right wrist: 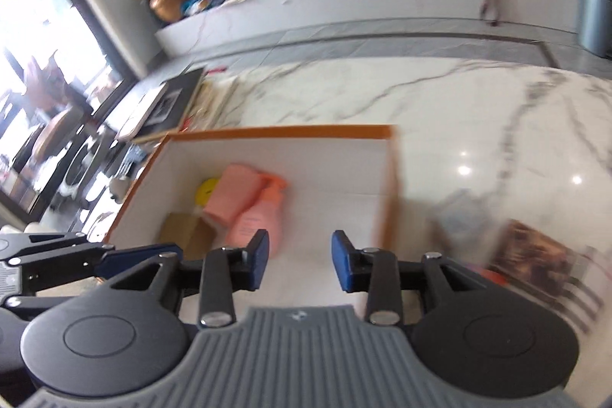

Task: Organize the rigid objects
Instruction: 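Move both grippers back to the remaining items and approach the black shampoo bottle, then grasp the black shampoo bottle with the left gripper while the right grasps the white lotion bottle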

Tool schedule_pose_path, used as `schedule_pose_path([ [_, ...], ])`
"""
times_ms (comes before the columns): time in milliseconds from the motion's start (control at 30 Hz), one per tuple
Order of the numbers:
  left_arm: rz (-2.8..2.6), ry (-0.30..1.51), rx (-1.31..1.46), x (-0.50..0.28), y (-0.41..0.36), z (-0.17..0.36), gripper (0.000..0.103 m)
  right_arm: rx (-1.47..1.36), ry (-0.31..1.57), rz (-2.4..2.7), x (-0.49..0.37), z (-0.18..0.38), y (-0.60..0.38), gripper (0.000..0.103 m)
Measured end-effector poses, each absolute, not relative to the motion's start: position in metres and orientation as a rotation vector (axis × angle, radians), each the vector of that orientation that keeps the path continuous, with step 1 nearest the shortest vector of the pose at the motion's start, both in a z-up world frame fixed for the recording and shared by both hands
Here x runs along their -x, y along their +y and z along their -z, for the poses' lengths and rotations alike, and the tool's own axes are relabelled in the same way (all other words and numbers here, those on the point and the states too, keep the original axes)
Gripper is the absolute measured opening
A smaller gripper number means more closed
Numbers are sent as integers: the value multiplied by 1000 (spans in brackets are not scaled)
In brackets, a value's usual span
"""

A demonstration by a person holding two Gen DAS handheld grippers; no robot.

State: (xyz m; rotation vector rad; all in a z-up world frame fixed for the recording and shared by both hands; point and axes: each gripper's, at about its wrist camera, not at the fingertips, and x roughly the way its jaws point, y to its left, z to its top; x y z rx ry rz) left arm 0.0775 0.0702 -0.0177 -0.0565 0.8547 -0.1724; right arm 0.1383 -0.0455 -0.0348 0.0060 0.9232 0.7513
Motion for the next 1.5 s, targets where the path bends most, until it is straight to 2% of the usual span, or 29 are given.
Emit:
schedule_pose_path([
  [200, 300, 870, 71, -76, 9, 21, 30, -58, 911, -639, -143, 37, -129, 40],
  [433, 343, 972, 118, -84, -44, 55, 30, -61, 956, -527, -143, 63, -201, 40],
  [700, 174, 1058, 357, -109, -66, 101, 49, -19, 985, -460, -145, 93, -234, 40],
  [767, 123, 1076, 463, -118, -66, 114, 59, -10, 979, -467, -147, 98, -233, 40],
  [1133, -97, 1163, 556, -133, -75, 153, 59, 18, 1000, -486, -161, 125, -232, 33],
  [1267, -121, 1164, 506, -136, -81, 151, 59, -24, 1006, -500, -168, 130, -237, 31],
  [1500, -186, 1228, 346, -149, -93, 152, 53, -45, 1022, -553, -173, 138, -237, 32],
])
